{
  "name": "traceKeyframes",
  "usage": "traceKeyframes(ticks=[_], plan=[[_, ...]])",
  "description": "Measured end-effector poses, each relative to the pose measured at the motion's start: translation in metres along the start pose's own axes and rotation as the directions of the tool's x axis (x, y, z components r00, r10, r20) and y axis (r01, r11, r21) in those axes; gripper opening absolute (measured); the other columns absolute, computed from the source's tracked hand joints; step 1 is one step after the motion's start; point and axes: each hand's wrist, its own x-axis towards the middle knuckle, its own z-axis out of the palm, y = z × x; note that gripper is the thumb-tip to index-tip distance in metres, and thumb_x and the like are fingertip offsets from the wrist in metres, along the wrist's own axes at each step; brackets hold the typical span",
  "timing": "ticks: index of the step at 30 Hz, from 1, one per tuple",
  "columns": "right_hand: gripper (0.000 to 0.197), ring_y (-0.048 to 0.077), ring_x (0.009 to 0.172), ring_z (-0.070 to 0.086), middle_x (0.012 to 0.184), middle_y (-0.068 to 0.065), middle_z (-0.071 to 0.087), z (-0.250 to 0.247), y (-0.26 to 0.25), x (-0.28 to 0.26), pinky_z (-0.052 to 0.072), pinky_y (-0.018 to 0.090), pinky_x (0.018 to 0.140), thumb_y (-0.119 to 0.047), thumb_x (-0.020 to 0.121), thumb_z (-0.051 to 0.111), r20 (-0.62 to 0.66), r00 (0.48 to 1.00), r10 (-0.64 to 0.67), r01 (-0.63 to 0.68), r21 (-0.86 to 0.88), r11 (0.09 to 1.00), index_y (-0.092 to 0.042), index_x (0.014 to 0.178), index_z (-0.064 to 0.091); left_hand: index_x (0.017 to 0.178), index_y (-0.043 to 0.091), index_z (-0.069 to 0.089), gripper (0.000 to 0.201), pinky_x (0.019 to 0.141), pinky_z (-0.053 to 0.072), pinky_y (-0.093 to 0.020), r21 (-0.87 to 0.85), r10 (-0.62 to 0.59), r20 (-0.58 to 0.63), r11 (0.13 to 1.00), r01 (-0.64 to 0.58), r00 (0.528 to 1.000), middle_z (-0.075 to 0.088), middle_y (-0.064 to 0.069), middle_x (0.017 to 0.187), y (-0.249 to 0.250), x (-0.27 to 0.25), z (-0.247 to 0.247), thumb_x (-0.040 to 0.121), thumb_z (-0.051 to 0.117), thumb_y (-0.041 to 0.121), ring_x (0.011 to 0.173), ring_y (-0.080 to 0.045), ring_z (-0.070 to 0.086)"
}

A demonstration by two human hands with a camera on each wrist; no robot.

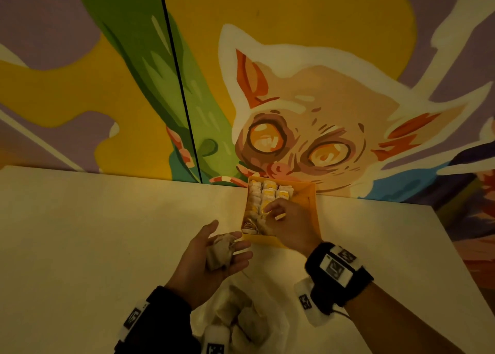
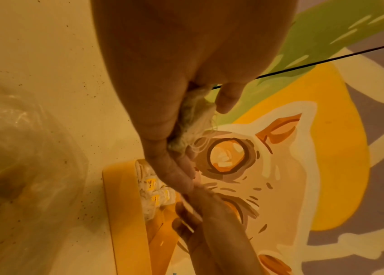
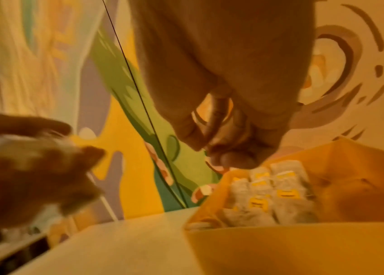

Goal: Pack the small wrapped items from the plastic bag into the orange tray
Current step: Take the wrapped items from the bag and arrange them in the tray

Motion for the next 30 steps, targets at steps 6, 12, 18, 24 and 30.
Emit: traceKeyframes(ticks=[6, 12, 18, 24, 30], plan=[[0.009, 0.005, 0.079, 0.064, 0.085, -0.011, 0.066, 0.016, -0.044, -0.068, 0.054, 0.02, 0.069, -0.019, 0.088, 0.069, 0.189, 0.952, -0.242, 0.205, 0.192, 0.96, -0.026, 0.093, 0.068, 0.113, -0.004, 0.062, 0.053, 0.087, 0.053, -0.044, 0.038, 0.042, -0.008, 0.998, -0.042, 0.999, 0.072, -0.021, 0.101, -0.008, -0.008, 0.005, 0.096, 0.045, 0.043, 0.089, -0.032, 0.068], [0.043, 0.009, 0.078, 0.056, 0.094, -0.004, 0.058, 0.031, -0.047, -0.085, 0.051, 0.03, 0.07, -0.024, 0.073, 0.075, 0.251, 0.91, -0.329, 0.338, 0.005, 0.941, -0.035, 0.112, 0.061, 0.087, 0.001, 0.067, 0.047, 0.062, 0.052, -0.032, 0.05, 0.062, 0.025, 0.997, -0.063, 0.998, 0.07, -0.013, 0.072, -0.017, -0.019, 0.016, 0.095, 0.041, 0.04, 0.066, -0.022, 0.07], [0.011, 0.008, 0.077, 0.056, 0.082, -0.007, 0.059, 0.022, -0.048, -0.089, 0.048, 0.022, 0.066, -0.02, 0.081, 0.073, 0.121, 0.922, -0.368, 0.368, 0.02, 0.929, -0.024, 0.092, 0.072, 0.092, -0.003, 0.059, 0.05, 0.06, 0.053, -0.033, 0.027, 0.046, -0.008, 0.999, -0.046, 0.999, 0.064, -0.015, 0.076, -0.015, -0.022, 0.009, 0.098, 0.04, 0.042, 0.065, -0.023, 0.067], [0.014, 0.012, 0.077, 0.069, 0.082, -0.004, 0.069, 0.013, -0.043, -0.095, 0.057, 0.025, 0.071, -0.007, 0.082, 0.074, 0.101, 0.965, -0.242, 0.203, 0.298, 0.933, -0.02, 0.084, 0.07, 0.09, -0.002, 0.066, 0.028, 0.078, 0.054, -0.039, 0.043, 0.121, 0.01, 0.992, -0.122, 0.993, 0.064, -0.016, 0.089, -0.02, -0.028, 0.001, 0.094, 0.051, 0.022, 0.088, -0.027, 0.06], [0.015, 0.026, 0.068, 0.072, 0.08, 0.004, 0.073, 0.004, -0.034, -0.103, 0.058, 0.032, 0.066, -0.002, 0.08, 0.075, 0.07, 0.989, -0.131, 0.081, 0.483, 0.872, -0.016, 0.08, 0.072, 0.105, -0.01, 0.066, 0.025, 0.064, 0.052, -0.03, 0.098, 0.12, 0.036, 0.988, -0.123, 0.992, 0.065, -0.018, 0.085, -0.024, -0.029, -0.007, 0.094, 0.052, 0.007, 0.073, -0.023, 0.06]])
